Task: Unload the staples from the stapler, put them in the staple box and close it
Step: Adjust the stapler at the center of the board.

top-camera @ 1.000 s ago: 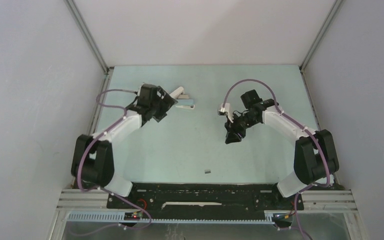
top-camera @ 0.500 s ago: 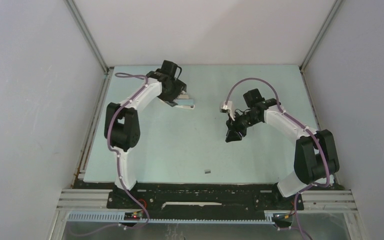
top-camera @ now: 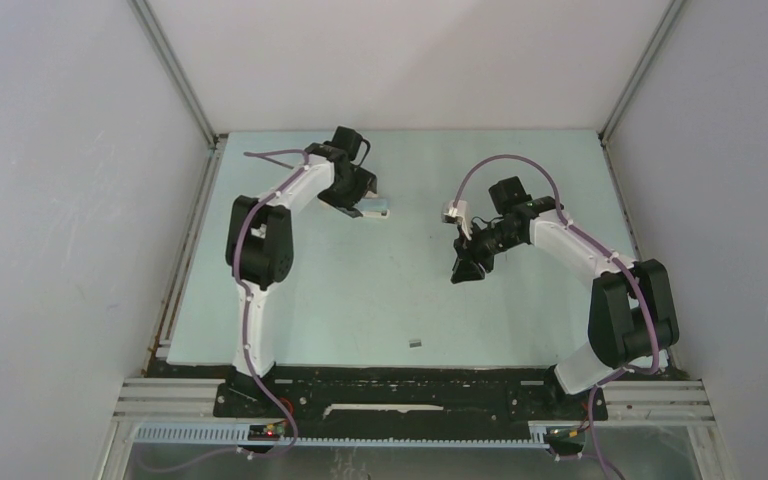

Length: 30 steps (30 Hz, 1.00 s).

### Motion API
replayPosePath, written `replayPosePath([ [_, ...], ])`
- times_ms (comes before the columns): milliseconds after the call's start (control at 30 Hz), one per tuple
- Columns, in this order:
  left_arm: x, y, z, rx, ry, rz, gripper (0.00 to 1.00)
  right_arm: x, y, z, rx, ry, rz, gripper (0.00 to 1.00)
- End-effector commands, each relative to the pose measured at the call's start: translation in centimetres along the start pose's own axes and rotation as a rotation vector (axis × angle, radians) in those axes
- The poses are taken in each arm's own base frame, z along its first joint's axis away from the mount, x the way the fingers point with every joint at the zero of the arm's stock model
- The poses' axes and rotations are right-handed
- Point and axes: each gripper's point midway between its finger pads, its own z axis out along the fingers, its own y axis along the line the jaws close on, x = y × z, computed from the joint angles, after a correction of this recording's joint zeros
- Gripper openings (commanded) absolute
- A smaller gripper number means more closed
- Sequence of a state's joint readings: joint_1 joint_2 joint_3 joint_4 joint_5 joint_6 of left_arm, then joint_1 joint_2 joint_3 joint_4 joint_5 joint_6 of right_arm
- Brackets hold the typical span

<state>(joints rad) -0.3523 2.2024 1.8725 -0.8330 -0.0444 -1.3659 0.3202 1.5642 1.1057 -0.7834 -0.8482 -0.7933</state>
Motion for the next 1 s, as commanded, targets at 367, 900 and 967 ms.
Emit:
replayPosePath([
  [367,1.3,0.6,0.9,-0.051,0.031,-0.038,0.67,-1.1,0.3,-0.6,-0.002,-0.049,-0.016,0.45],
  [900,1.8,2.7,0.9,-0.089,0.032,-0.056,0.63,-1.4,0.7,-0.7,-0.017,-0.064,-0.019,0.45],
  [967,1.5,3.0,0.7,-0.087,0.02,-0.063,0.6,-1.5,0.7,-0.8,-0.016,-0.065,-0.02,0.45],
])
